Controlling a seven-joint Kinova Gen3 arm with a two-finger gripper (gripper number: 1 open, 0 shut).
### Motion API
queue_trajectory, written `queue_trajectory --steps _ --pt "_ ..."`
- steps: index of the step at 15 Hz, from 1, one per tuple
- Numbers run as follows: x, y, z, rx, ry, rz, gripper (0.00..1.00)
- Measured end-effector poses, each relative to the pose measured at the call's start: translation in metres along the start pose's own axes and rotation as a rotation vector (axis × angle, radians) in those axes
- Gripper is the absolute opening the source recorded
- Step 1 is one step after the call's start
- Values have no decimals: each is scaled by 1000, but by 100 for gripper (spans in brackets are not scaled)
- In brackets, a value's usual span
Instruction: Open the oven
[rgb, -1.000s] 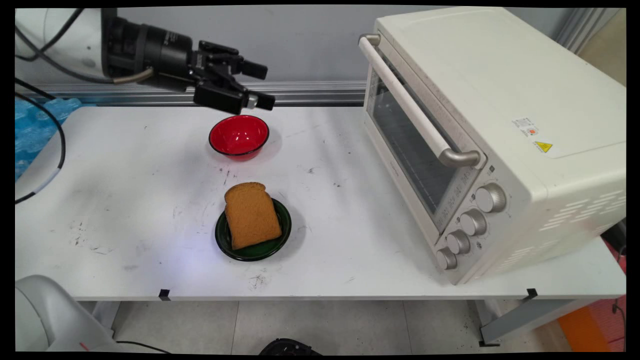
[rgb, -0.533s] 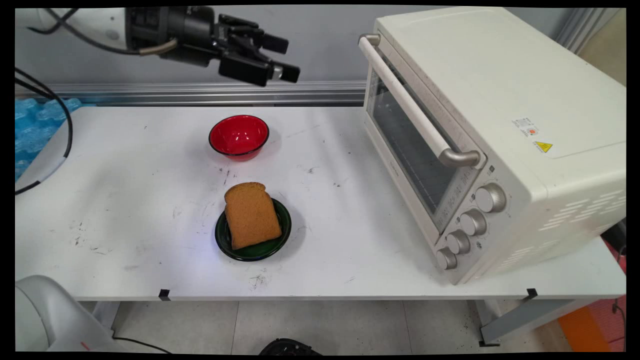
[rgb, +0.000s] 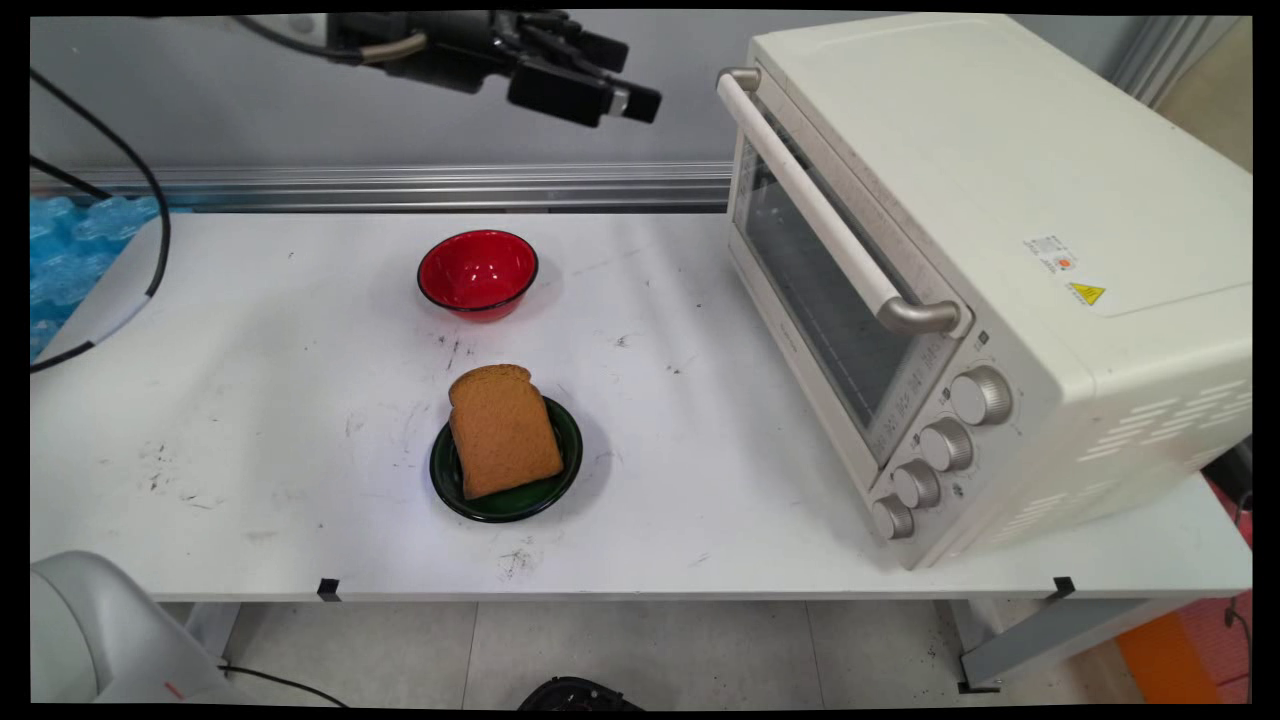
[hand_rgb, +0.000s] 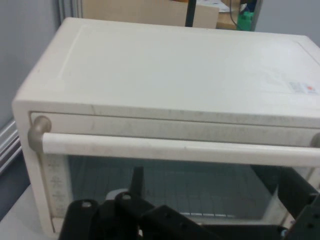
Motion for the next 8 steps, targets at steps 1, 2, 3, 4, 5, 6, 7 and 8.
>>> queue_trajectory --steps 1,2,3,4,5,6,7,8 --pt "4 -1 5 2 -2 0 100" --pt "6 -1 8 3 -4 0 100" --pt "10 -1 14 5 -8 0 100" --pt "12 -1 18 6 -12 0 100" --pt "16 -1 24 8 -17 0 100" --pt "19 -1 28 9 -20 0 100" --pt "22 -1 34 10 -26 0 100" --pt "26 0 41 11 -33 2 100"
